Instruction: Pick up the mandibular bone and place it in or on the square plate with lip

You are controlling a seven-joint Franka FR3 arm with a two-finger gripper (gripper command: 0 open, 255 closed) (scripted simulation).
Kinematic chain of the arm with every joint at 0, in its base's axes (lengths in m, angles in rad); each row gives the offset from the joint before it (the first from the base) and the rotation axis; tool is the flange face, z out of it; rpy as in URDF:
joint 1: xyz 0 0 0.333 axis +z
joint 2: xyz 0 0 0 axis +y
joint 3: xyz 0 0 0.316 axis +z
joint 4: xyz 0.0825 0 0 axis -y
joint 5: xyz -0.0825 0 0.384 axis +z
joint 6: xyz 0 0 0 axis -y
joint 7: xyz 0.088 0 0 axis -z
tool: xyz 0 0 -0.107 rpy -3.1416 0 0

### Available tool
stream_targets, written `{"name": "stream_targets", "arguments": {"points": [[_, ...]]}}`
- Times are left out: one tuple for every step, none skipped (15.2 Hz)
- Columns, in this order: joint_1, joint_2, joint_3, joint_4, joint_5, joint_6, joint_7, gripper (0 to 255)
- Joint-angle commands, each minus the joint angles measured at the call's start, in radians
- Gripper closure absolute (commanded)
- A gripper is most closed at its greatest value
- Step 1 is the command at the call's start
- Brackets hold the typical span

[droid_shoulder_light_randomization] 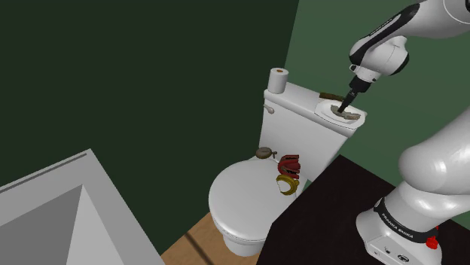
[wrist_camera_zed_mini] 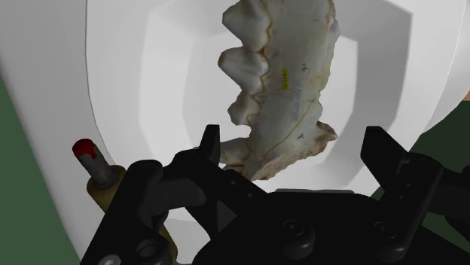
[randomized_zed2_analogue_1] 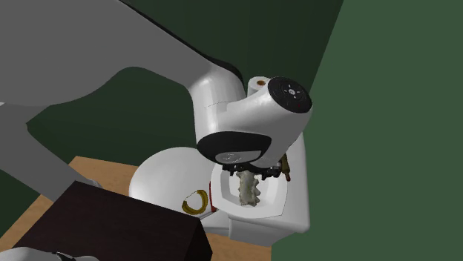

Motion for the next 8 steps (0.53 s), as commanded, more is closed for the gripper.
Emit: {"name": "stream_targets", "arguments": {"points": [[0.001, -0.002, 0.000, 0.000, -0.001, -0.001, 0.002, 0], [-0.001, -0.024, -0.005, 0.009, -0.017, -0.031, 0.012, 0], [-0.004, -0.045, -0.010, 0.020, -0.032, -0.062, 0.022, 0], [-0.006, -0.065, -0.014, 0.032, -0.045, -0.093, 0.030, 0], [-0.008, -0.080, -0.017, 0.043, -0.055, -0.117, 0.037, 0], [-0.009, -0.080, -0.017, 0.043, -0.055, -0.117, 0.037, 0], [-0.009, -0.081, -0.017, 0.042, -0.055, -0.117, 0.037, 0], [-0.009, -0.080, -0.017, 0.042, -0.055, -0.117, 0.037, 0]]}}
